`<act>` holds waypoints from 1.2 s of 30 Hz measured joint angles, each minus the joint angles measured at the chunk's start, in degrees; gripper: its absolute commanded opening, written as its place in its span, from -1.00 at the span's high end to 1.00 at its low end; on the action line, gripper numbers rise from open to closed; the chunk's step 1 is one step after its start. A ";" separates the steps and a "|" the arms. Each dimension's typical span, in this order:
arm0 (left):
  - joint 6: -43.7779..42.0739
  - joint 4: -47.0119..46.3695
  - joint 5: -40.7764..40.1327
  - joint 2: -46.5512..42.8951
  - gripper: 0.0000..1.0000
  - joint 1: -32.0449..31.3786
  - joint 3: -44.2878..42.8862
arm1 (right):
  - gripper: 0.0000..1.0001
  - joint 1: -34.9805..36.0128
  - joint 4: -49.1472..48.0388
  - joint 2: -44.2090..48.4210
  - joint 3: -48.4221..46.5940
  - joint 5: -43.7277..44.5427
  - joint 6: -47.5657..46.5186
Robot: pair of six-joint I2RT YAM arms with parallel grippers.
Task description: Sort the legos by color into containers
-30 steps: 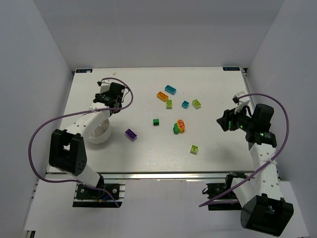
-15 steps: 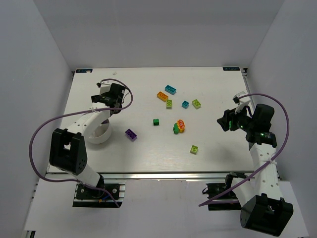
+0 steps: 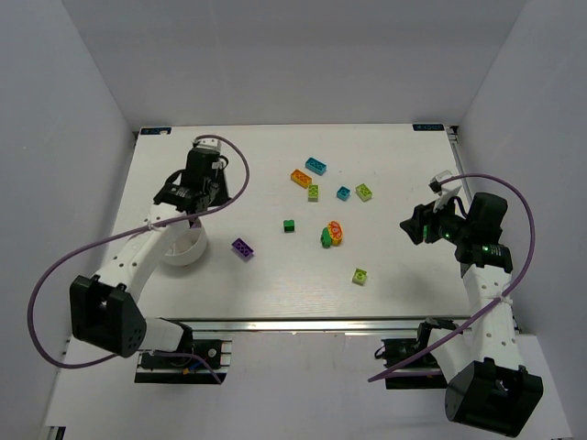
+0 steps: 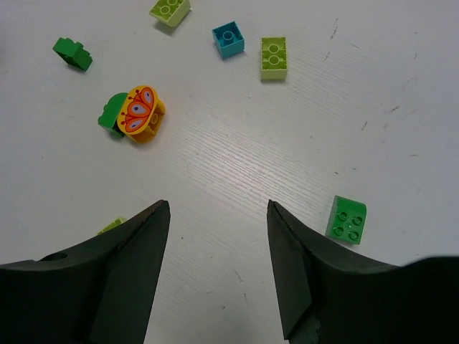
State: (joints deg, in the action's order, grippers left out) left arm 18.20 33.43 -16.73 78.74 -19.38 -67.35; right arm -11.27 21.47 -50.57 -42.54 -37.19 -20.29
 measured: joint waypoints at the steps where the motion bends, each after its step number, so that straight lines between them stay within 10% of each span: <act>1: 0.59 -0.33 5.25 -1.07 -0.16 -0.17 0.11 | -0.24 -0.02 0.07 0.00 0.00 -0.22 -0.11; 4: 3.50 1.75 15.37 1.16 -0.24 -1.18 -0.72 | -0.24 -0.02 0.17 0.00 0.00 -0.55 -0.33; 8: 10.45 4.83 18.71 7.82 -0.96 -2.84 2.89 | -0.24 -0.02 0.46 0.00 0.00 -0.68 -0.55; 19: 30.93 11.67 10.84 8.35 -0.96 -4.02 7.45 | -0.24 -0.02 0.98 0.00 0.00 -0.76 -0.90; 36: 35.93 12.50 7.10 25.35 -0.39 -4.59 -0.92 | -0.24 -0.04 1.09 0.00 0.00 -0.74 -0.96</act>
State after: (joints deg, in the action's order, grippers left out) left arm 54.13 45.93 -9.63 104.09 -23.97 -68.27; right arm -11.31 22.57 -50.57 -42.54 -37.93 -21.26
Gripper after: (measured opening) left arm 0.760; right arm 0.621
